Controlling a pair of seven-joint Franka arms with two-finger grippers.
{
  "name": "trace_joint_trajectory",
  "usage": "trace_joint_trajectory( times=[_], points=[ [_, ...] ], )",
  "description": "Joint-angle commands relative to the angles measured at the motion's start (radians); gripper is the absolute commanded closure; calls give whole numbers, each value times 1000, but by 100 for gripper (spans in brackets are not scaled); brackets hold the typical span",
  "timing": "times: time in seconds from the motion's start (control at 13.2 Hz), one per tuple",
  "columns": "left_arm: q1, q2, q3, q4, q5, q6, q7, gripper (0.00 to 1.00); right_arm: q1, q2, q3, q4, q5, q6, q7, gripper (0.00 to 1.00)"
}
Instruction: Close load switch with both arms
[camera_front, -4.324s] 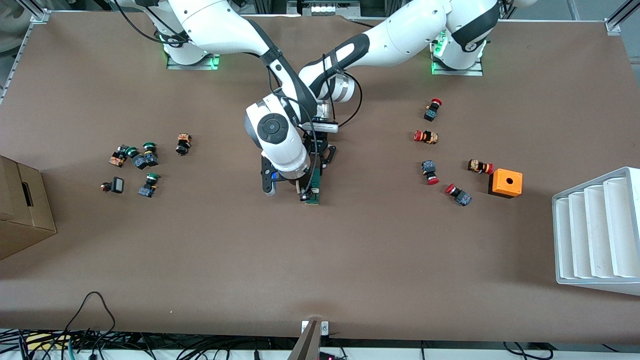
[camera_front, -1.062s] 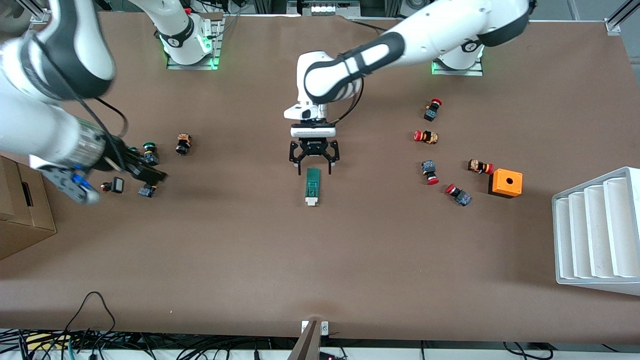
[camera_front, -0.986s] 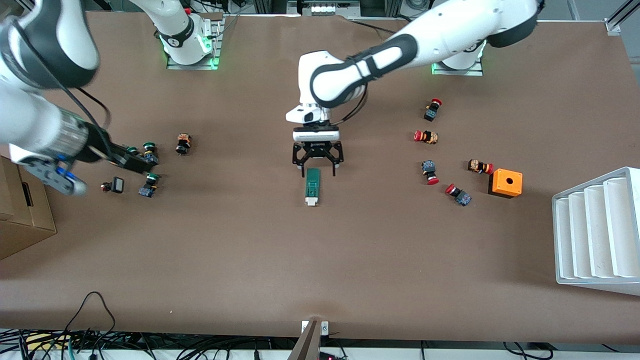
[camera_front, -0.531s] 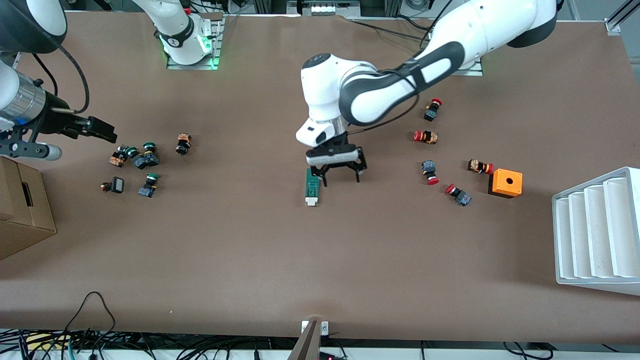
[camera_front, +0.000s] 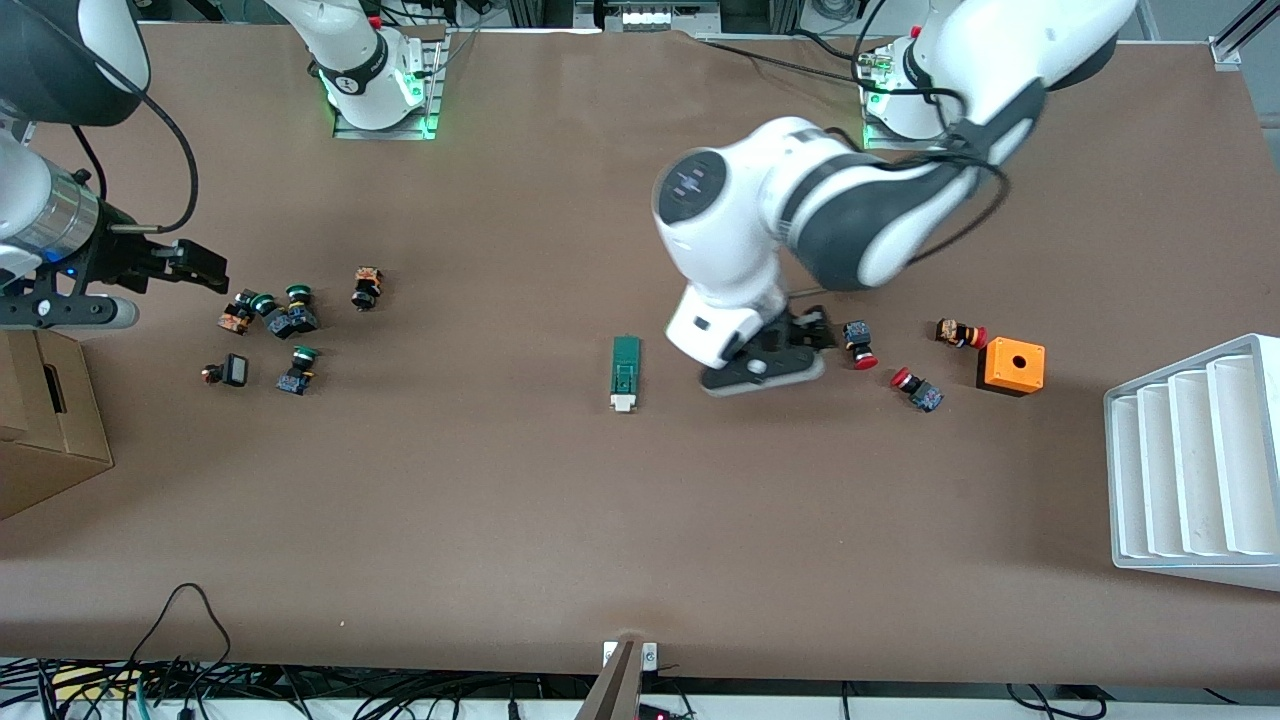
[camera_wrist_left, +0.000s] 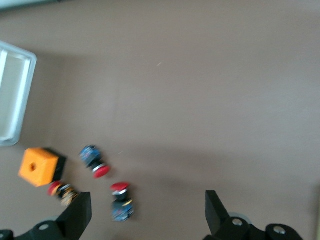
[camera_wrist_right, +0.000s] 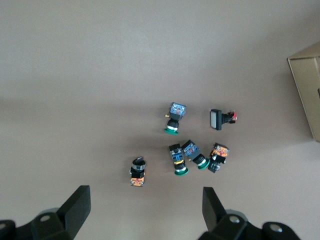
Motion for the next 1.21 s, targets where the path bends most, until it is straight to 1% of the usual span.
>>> trace_joint_trajectory(
  times=[0.0, 0.15, 0.23, 0.3, 0.38, 0.46, 0.53, 0.68, 0.83, 1.06, 1.14],
  points=[
    [48, 7, -3, 122, -80, -112, 159, 0, -22, 51, 15, 66, -19, -7, -41, 1],
    [129, 2, -8, 129, -125, -137, 259, 0, -19, 51, 15, 75, -14, -16, -25, 1],
    [168, -28, 0, 129, -164, -131, 314, 0, -15, 51, 15, 81, -17, -16, -3, 1],
    [173, -52, 30, 140, -212, -126, 399, 0, -15, 51, 15, 84, -17, -19, -8, 1],
    [168, -84, 114, 167, -278, -122, 459, 0, -15, 51, 15, 87, -7, -16, -23, 1],
    [164, -145, 233, 163, -407, -88, 510, 0, -19, 51, 17, 87, -2, -16, -21, 1],
    [148, -217, 373, 146, -545, -30, 580, 0, -16, 51, 17, 84, -4, -10, -23, 1],
    [113, -333, 612, 53, -751, 41, 722, 0, -13, 52, 20, 87, -5, -7, -26, 1],
    [84, -429, 768, -35, -870, 145, 841, 0, -15, 52, 20, 87, -5, -5, -67, 1],
    [-9, -567, 1007, -197, -1011, 252, 1038, 0, -12, 61, 20, 87, -11, -4, -74, 1],
    [-31, -608, 1070, -246, -1043, 286, 1090, 0, -12, 61, 21, 89, -14, -4, -74, 1]
  ],
)
